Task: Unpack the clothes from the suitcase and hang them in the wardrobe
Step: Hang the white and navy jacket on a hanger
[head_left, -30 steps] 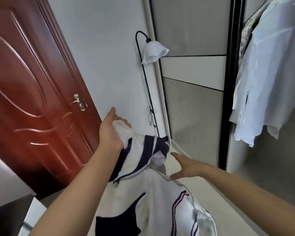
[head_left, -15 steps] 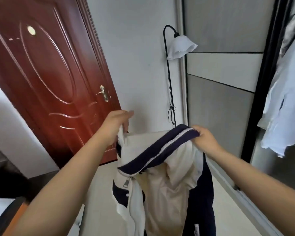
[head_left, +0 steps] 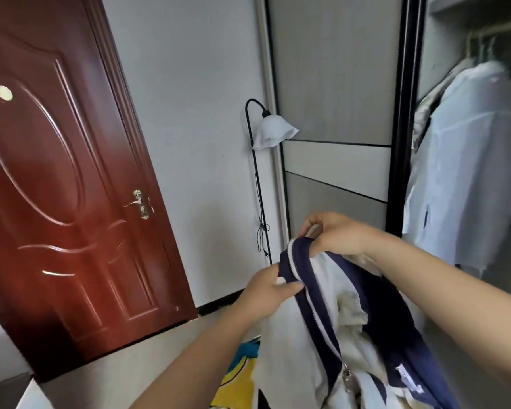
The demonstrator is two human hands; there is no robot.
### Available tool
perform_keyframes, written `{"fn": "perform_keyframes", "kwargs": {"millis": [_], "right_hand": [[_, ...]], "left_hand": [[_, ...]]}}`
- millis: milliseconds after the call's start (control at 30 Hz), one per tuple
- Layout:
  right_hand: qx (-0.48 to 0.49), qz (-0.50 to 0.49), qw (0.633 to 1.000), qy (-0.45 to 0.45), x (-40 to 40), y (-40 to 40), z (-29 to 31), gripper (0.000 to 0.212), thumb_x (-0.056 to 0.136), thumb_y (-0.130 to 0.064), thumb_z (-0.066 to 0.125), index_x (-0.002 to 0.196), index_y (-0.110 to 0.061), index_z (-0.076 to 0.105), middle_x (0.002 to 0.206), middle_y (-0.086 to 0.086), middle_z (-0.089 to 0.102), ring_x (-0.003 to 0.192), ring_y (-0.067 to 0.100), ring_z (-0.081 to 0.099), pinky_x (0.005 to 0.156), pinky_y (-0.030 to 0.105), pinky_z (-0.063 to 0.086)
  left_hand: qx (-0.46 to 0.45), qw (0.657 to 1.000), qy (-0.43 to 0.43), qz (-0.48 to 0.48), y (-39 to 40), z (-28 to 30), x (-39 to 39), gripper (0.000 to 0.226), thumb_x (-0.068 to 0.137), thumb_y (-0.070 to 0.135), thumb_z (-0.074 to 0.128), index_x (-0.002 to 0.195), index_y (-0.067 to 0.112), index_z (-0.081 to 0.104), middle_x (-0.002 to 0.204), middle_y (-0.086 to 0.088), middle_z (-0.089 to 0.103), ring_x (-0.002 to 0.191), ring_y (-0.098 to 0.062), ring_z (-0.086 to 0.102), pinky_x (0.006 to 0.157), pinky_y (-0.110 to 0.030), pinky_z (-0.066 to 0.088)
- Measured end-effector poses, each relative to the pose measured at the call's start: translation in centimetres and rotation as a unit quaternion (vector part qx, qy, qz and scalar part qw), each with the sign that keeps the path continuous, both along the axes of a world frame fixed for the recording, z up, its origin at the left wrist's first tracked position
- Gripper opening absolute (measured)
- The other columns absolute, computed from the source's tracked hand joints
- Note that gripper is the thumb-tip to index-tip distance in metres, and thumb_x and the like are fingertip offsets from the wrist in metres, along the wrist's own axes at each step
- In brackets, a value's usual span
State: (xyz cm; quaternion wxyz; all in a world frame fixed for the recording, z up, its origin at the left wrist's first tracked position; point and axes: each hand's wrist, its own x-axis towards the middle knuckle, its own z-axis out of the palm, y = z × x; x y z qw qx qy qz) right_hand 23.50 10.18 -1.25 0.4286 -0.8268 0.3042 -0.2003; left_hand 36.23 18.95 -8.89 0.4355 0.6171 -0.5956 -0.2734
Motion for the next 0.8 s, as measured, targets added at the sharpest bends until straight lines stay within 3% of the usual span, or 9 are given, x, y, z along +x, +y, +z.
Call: {"fn": "perform_keyframes", "kwargs": {"millis": [100, 167, 267, 367, 467, 567, 667, 733, 800], "right_hand": [[0.032, 0.001, 0.997, -0.069, -2.7, -0.8, 0.6, 0.033, 0.074, 0.011, 0.060, 0.082, -0.019, 0.050, 0.086, 0.010, 0.051, 0.069, 0.014, 0.047, 0.062, 0.019, 0.038], [0.039, 0.001, 0.995, -0.093, -5.0, -1.9, -0.3, 0.039, 0.081, 0.012, 0.055, 0.101, -0.020, 0.048, 0.099, 0.005, 0.053, 0.086, 0.014, 0.051, 0.076, 0.019, 0.041], [0.031, -0.019, 0.998, 0.042, -8.7, -4.2, -4.8, 0.072, 0.080, -0.009, 0.069, 0.138, -0.018, 0.029, 0.123, -0.006, 0.042, 0.118, 0.010, 0.041, 0.099, 0.019, 0.033], [0.069, -0.057, 0.983, 0.159, -11.3, -5.6, -11.9, 0.090, 0.065, -0.026, 0.078, 0.139, -0.014, 0.029, 0.130, -0.004, 0.044, 0.124, 0.014, 0.042, 0.102, 0.023, 0.035], [0.131, -0.095, 0.975, 0.154, -11.1, -5.0, -17.9, 0.062, 0.074, -0.020, 0.074, 0.127, -0.015, 0.044, 0.117, -0.003, 0.057, 0.109, 0.013, 0.055, 0.091, 0.019, 0.045], [0.178, -0.143, 0.972, 0.055, -7.8, -2.9, -20.9, 0.008, 0.086, -0.011, 0.059, 0.093, -0.015, 0.056, 0.088, 0.000, 0.059, 0.075, 0.008, 0.054, 0.067, 0.014, 0.044], [0.133, -0.251, 0.959, -0.021, -4.2, -3.3, -20.9, 0.015, 0.090, -0.007, 0.049, 0.076, -0.011, 0.053, 0.071, 0.005, 0.056, 0.069, 0.019, 0.052, 0.064, 0.025, 0.039], [0.129, -0.271, 0.951, -0.070, -2.5, -3.9, -18.6, 0.020, 0.088, -0.001, 0.045, 0.071, -0.008, 0.051, 0.060, 0.005, 0.050, 0.055, 0.018, 0.049, 0.056, 0.028, 0.038], [0.102, -0.242, 0.959, -0.109, -1.6, -4.0, -15.0, 0.020, 0.088, 0.000, 0.043, 0.072, -0.009, 0.049, 0.050, 0.003, 0.047, 0.034, 0.009, 0.043, 0.038, 0.019, 0.033]], "left_hand": [[-0.065, 0.993, 0.071, 0.066, -1.1, 0.0, -1.8, 0.021, 0.090, 0.008, 0.055, 0.096, 0.027, 0.056, 0.099, 0.013, 0.059, 0.101, -0.008, 0.054, 0.086, -0.017, 0.041], [-0.091, 0.978, 0.147, 0.115, -2.0, 0.4, -3.4, 0.025, 0.090, 0.007, 0.053, 0.086, 0.031, 0.056, 0.092, 0.013, 0.060, 0.098, -0.013, 0.056, 0.090, -0.026, 0.043], [-0.118, 0.951, 0.235, 0.164, -3.3, 1.0, -4.8, 0.023, 0.090, 0.014, 0.055, 0.112, 0.015, 0.060, 0.113, -0.002, 0.062, 0.113, -0.020, 0.054, 0.102, -0.034, 0.041], [-0.153, 0.944, 0.251, 0.152, -3.9, 2.4, -4.7, 0.039, 0.088, 0.018, 0.058, 0.123, 0.003, 0.051, 0.127, -0.012, 0.057, 0.122, -0.026, 0.050, 0.108, -0.044, 0.036], [-0.189, 0.934, 0.280, 0.120, -3.7, 3.9, -4.2, 0.022, 0.092, 0.010, 0.051, 0.113, 0.005, 0.055, 0.113, -0.007, 0.063, 0.107, -0.020, 0.058, 0.101, -0.034, 0.044], [-0.217, 0.923, 0.307, 0.085, -2.6, 5.4, -3.9, 0.017, 0.093, 0.004, 0.047, 0.085, 0.016, 0.057, 0.077, 0.009, 0.068, 0.071, -0.003, 0.063, 0.069, -0.014, 0.052], [-0.214, 0.926, 0.289, 0.116, -1.2, 6.8, -2.0, 0.021, 0.092, 0.001, 0.049, 0.081, 0.019, 0.051, 0.076, 0.005, 0.061, 0.068, -0.005, 0.058, 0.063, -0.015, 0.050], [-0.201, 0.950, 0.173, 0.167, -0.1, 6.9, 0.7, 0.032, 0.088, -0.005, 0.052, 0.091, 0.026, 0.043, 0.086, 0.004, 0.052, 0.074, -0.008, 0.053, 0.063, -0.010, 0.048], [-0.173, 0.954, 0.062, 0.236, 1.5, 5.8, 3.0, 0.052, 0.082, -0.014, 0.052, 0.113, 0.025, 0.037, 0.095, 0.001, 0.045, 0.078, -0.008, 0.049, 0.064, -0.004, 0.046]]}}
